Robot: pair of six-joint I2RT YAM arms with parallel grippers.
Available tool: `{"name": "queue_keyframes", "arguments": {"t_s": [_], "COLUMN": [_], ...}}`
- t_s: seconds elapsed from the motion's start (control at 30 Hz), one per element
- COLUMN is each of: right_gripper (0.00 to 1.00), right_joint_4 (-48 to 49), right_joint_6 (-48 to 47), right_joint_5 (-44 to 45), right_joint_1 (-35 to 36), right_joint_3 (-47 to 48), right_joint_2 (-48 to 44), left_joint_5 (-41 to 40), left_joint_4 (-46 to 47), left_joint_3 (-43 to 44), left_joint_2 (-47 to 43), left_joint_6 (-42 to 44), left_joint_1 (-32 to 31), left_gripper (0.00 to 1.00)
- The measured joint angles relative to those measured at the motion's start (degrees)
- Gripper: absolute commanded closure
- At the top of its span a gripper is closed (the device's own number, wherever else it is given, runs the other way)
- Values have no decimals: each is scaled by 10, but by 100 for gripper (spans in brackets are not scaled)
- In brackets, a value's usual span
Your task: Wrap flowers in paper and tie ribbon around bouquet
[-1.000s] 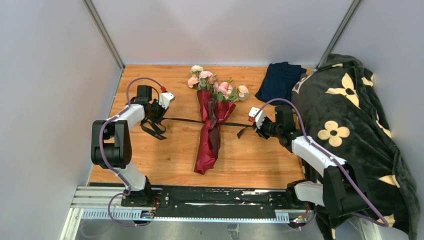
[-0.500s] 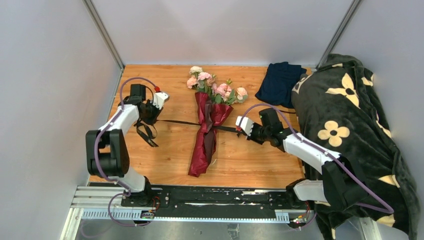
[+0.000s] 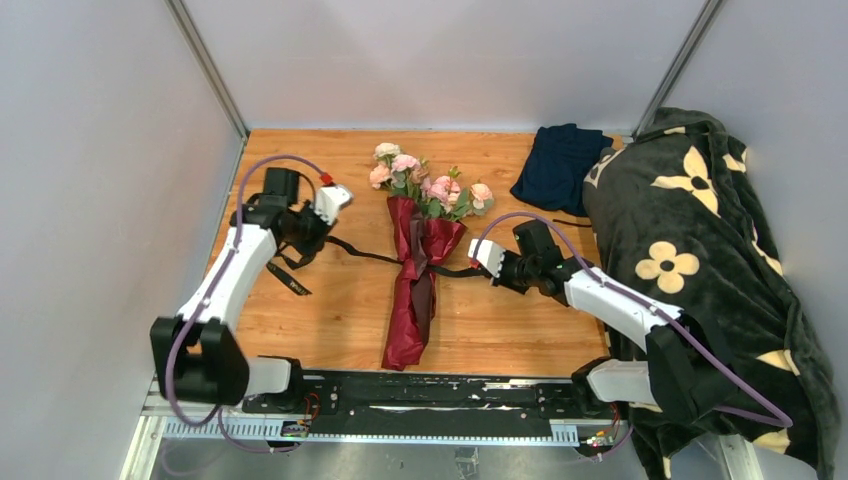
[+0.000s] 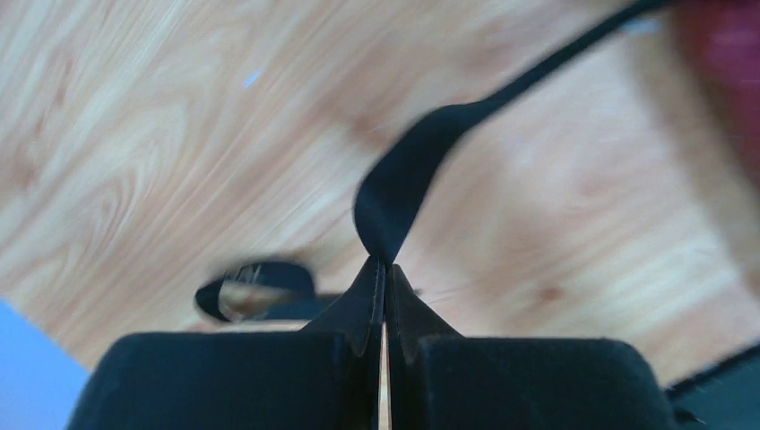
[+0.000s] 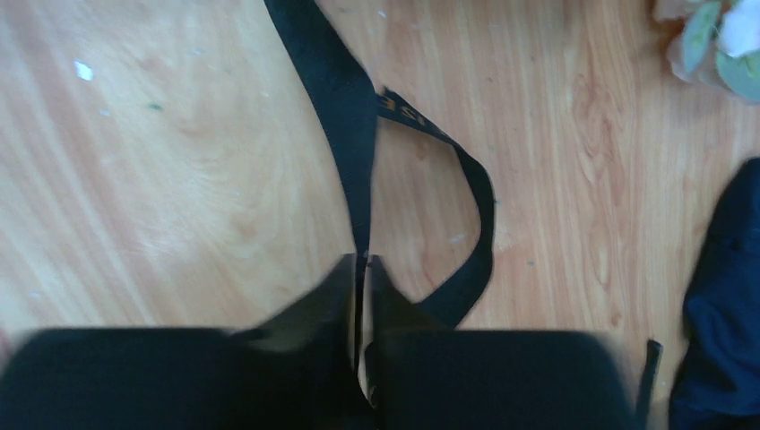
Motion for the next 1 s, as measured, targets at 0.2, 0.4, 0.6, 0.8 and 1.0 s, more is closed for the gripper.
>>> {"name": "queue_keyframes", "arguments": {"t_s": [0.2,0.4,0.6,0.8,1.0], "right_gripper": [39,39,33,26,24], "right_joint_4": [-38,82,320,428,506], "right_joint_6": [12,120,236,298,358], "right_joint_5": [-29,-146,-206,-199,-107], "right_joint_1": [25,40,149,182,233], "right_joint_3": [8,6,13,23,24], "right_joint_2": [-49,-207,-115,40,50], "left_joint_5": [62,139,189,174,170], "left_joint_4": [-63,-96,-103,-113,-89], "left_joint_3": [12,35,86,144,135], "left_joint_2": [-117,-139,-127,-62,-57], "left_joint_6": [-40,-92,-92,-92,-97], "left_joint_1": [-207,-297,-303,-304,-303], "left_gripper": [100,100,100,100,100]}}
